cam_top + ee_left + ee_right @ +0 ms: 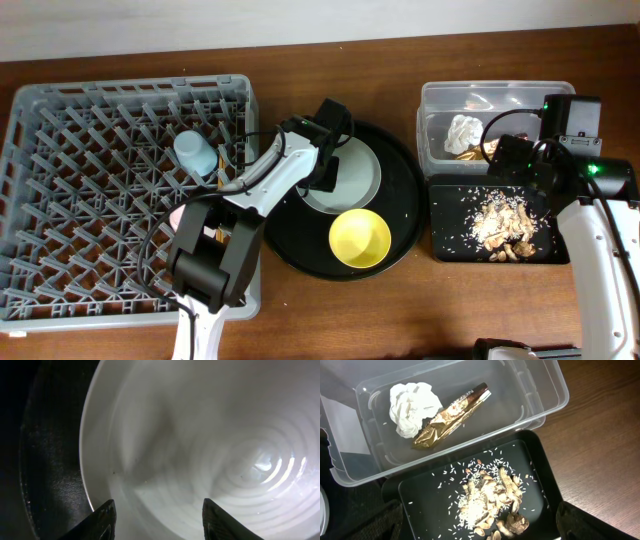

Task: Sort waste into correct bins and load items into the dishwasher rack
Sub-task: 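Reach the left gripper to the white plate's rim and grip it, then lift the white plate with the left gripper and stand it in the rack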

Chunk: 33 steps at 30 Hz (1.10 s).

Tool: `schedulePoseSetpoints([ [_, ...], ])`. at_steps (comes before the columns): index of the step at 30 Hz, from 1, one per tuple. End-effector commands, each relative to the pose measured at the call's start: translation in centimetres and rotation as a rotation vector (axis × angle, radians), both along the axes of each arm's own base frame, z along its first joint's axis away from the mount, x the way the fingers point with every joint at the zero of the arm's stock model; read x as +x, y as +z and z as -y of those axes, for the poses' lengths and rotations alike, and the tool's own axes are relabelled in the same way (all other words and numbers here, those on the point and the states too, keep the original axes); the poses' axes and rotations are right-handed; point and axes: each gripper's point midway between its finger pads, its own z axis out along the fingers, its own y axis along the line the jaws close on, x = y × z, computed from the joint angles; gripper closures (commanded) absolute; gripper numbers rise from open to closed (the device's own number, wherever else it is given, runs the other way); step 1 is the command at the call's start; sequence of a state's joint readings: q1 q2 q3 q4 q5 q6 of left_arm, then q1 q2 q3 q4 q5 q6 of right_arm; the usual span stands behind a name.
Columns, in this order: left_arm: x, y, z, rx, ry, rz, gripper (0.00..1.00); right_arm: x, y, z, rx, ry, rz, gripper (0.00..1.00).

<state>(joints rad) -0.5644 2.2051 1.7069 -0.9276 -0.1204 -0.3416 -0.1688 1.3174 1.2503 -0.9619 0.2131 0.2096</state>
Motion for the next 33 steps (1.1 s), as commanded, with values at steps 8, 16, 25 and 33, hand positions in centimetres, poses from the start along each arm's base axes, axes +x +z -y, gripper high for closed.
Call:
schedulePoseSetpoints([
  [8, 0.9, 2.7, -0.8, 0.02, 0.03, 0.035, 0.45, 0.0, 0.2, 0.4, -0.017, -0.012, 0.001, 0.01],
  [16, 1.4, 2.5, -2.6, 0.114, 0.048, 0.073, 0.45, 0.0, 0.2, 0.4, -0.018, -0.012, 0.002, 0.01],
  [25, -0.2, -1.0, -1.8, 0.043, 0.073, 0.008, 0.45, 0.0, 0.2, 0.4, -0.017, -0.012, 0.001, 0.02],
  [33, -1.8, -2.1, 1.5, -0.149, 0.035, -0.084, 0.47, 0.0, 0.2, 0.4, -0.017, -0.012, 0.001, 0.01],
])
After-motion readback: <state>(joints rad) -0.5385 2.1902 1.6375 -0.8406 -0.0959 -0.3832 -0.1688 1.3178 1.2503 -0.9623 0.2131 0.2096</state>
